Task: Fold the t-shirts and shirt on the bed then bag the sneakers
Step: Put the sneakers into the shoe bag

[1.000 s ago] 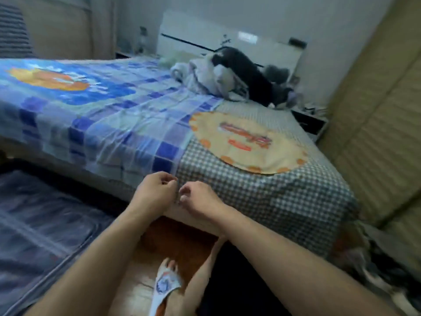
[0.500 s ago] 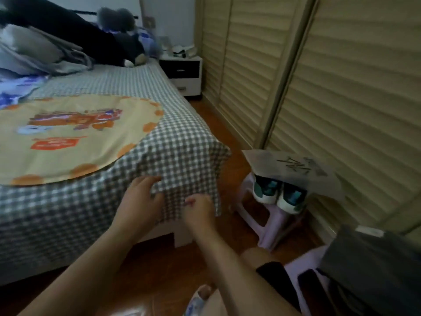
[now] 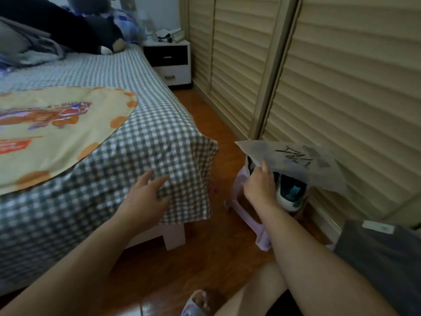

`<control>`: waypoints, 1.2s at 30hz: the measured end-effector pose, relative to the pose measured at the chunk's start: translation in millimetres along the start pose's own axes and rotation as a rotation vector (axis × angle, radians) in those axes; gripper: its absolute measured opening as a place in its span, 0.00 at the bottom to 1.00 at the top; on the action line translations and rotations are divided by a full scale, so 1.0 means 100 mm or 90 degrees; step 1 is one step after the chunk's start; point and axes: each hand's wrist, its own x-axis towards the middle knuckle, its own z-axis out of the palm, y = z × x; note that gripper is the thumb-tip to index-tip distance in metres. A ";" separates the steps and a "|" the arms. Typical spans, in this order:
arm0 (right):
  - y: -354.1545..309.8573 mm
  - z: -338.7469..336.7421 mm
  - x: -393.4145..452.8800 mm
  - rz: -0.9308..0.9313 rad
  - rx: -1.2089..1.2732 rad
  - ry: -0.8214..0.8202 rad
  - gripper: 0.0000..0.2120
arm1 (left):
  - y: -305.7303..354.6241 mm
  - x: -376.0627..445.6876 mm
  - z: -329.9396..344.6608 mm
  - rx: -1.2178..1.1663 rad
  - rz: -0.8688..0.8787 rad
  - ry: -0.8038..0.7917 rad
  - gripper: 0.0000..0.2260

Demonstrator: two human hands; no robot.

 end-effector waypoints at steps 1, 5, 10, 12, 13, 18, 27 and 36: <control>-0.03 -0.08 -0.01 -0.036 0.001 0.051 0.22 | -0.03 -0.08 -0.02 -0.037 -0.001 0.006 0.28; -0.60 -0.54 -0.03 -0.230 0.027 0.149 0.23 | -0.15 -0.38 -0.36 -0.108 -0.019 0.039 0.27; -1.94 -1.43 -0.31 -0.488 0.139 0.181 0.26 | -0.41 -0.82 -1.37 -0.187 -0.015 0.201 0.25; -2.40 -1.74 -0.67 -0.602 0.234 0.223 0.27 | -0.55 -1.08 -1.74 -0.229 -0.012 0.281 0.24; -2.58 -1.83 -0.87 -0.654 0.287 0.238 0.28 | -0.63 -1.19 -1.90 -0.260 -0.007 0.315 0.24; -3.07 -1.69 -1.92 -0.840 0.479 0.095 0.27 | -1.24 -1.68 -2.39 -0.538 -0.033 0.426 0.23; -2.83 0.33 -2.30 -0.783 0.345 -0.282 0.21 | -2.76 -2.07 -1.79 -1.093 -0.285 0.465 0.12; -2.96 0.46 -1.98 -0.573 0.405 -0.433 0.28 | -3.10 -1.71 -1.46 -1.063 -0.386 0.457 0.09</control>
